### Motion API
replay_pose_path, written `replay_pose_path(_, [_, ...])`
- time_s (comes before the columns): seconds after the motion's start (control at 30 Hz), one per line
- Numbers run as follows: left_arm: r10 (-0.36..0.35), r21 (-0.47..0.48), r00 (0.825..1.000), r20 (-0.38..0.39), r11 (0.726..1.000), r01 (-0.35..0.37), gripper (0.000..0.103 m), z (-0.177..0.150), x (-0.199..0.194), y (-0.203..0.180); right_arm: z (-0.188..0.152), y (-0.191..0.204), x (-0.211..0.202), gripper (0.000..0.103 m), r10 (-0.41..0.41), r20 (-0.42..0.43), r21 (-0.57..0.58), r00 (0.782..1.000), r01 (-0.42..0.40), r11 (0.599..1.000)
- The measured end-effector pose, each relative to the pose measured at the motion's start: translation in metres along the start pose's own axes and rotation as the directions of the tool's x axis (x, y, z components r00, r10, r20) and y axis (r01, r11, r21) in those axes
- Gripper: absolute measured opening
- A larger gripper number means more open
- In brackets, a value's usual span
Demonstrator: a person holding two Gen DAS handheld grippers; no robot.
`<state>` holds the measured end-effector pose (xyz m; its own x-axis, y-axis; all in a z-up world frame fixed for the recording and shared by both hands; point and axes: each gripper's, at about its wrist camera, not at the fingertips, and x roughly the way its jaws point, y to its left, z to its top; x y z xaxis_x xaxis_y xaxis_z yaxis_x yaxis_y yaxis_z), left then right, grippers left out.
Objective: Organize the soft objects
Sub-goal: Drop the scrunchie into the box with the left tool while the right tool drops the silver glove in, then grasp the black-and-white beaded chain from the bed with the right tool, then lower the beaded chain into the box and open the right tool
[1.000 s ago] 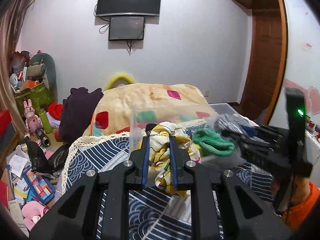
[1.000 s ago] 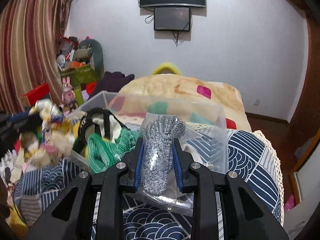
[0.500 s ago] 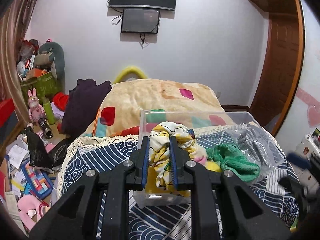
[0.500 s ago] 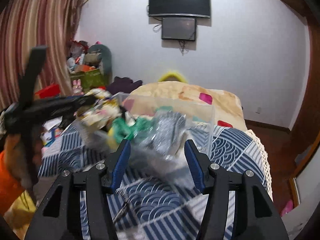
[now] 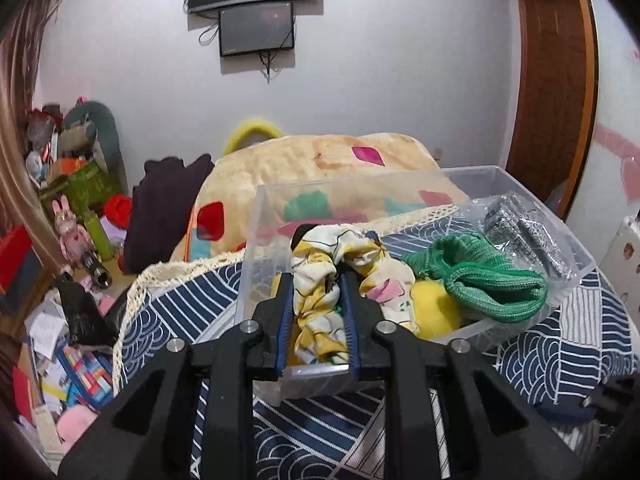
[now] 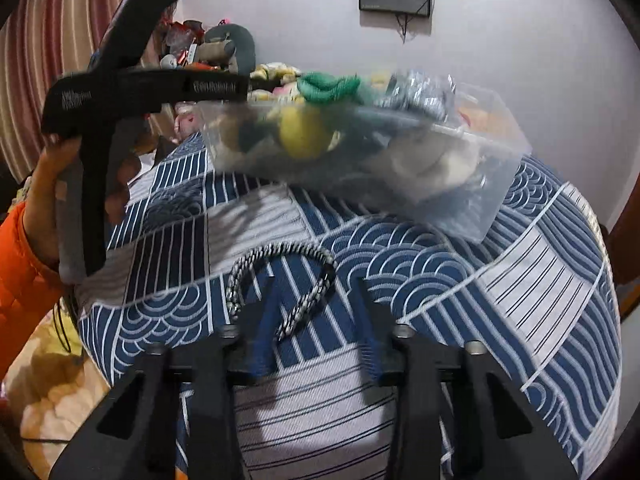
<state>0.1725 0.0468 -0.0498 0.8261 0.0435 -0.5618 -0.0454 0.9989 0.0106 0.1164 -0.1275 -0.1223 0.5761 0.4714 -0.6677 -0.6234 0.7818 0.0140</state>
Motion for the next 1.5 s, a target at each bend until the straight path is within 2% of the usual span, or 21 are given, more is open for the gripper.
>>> replay_pose_path(0.07, [-0.021, -0.032, 1.0, -0.01, 0.999, 0.021, 0.031, 0.0, -0.001, 0.006, -0.002, 0.002, -0.001, 0.011, -0.013, 0.008, -0.009, 1.0, 0.013, 1.0])
replay_pose_path(0.17, [-0.035, -0.056, 0.999, -0.005, 0.998, 0.035, 0.041, -0.002, -0.006, 0.011, -0.003, 0.003, -0.002, 0.008, -0.013, 0.024, -0.009, 1.0, 0.013, 1.0])
replay_pose_path(0.27, [-0.042, -0.045, 0.999, 0.01, 0.998, 0.043, 0.051, -0.006, -0.014, 0.011, 0.001, 0.004, -0.006, 0.007, -0.03, 0.048, -0.014, 0.998, 0.03, 0.999])
replay_pose_path(0.4, [-0.054, -0.03, 0.998, 0.024, 0.998, 0.055, 0.058, -0.01, -0.027, 0.01, 0.012, 0.006, -0.016, 0.007, -0.044, 0.096, -0.017, 0.994, 0.046, 0.999])
replay_pose_path(0.47, [-0.059, -0.04, 0.998, 0.037, 0.997, 0.061, 0.069, -0.012, -0.034, 0.011, 0.018, 0.005, -0.023, 0.007, -0.046, 0.124, -0.012, 0.991, 0.048, 0.999])
replay_pose_path(0.6, [-0.073, -0.039, 0.996, 0.056, 0.996, 0.075, 0.072, -0.015, -0.048, 0.01, 0.037, 0.003, -0.036, 0.007, -0.049, 0.19, -0.01, 0.98, 0.052, 0.999])
replay_pose_path(0.8, [-0.067, -0.037, 0.992, 0.111, 0.997, 0.071, 0.083, -0.022, -0.071, 0.008, 0.071, 0.0, -0.046, 0.007, -0.064, 0.286, 0.01, 0.956, 0.064, 0.998])
replay_pose_path(0.87, [-0.064, -0.04, 0.989, 0.134, 0.997, 0.07, 0.09, -0.025, -0.079, 0.006, 0.081, -0.002, -0.043, 0.007, -0.065, 0.301, 0.016, 0.952, 0.063, 0.998])
replay_pose_path(1.07, [-0.054, -0.044, 0.987, 0.152, 0.997, 0.061, 0.091, -0.03, -0.083, 0.006, 0.108, -0.009, -0.026, 0.007, -0.077, 0.3, 0.045, 0.951, 0.067, 0.997])
replay_pose_path(1.33, [-0.047, -0.07, 0.989, 0.14, 0.996, 0.057, 0.091, -0.035, -0.078, 0.012, 0.111, -0.01, 0.015, 0.007, -0.091, 0.18, 0.038, 0.979, 0.086, 0.996])
replay_pose_path(1.4, [-0.05, -0.071, 0.989, 0.14, 0.996, 0.061, 0.091, -0.035, -0.079, 0.012, 0.107, -0.008, 0.022, 0.009, -0.109, 0.154, 0.024, 0.982, 0.106, 0.994])
replay_pose_path(1.5, [-0.049, -0.072, 0.987, 0.154, 0.996, 0.06, 0.091, -0.034, -0.083, 0.011, 0.104, -0.009, 0.02, 0.023, -0.125, 0.155, 0.024, 0.98, 0.123, 0.992])
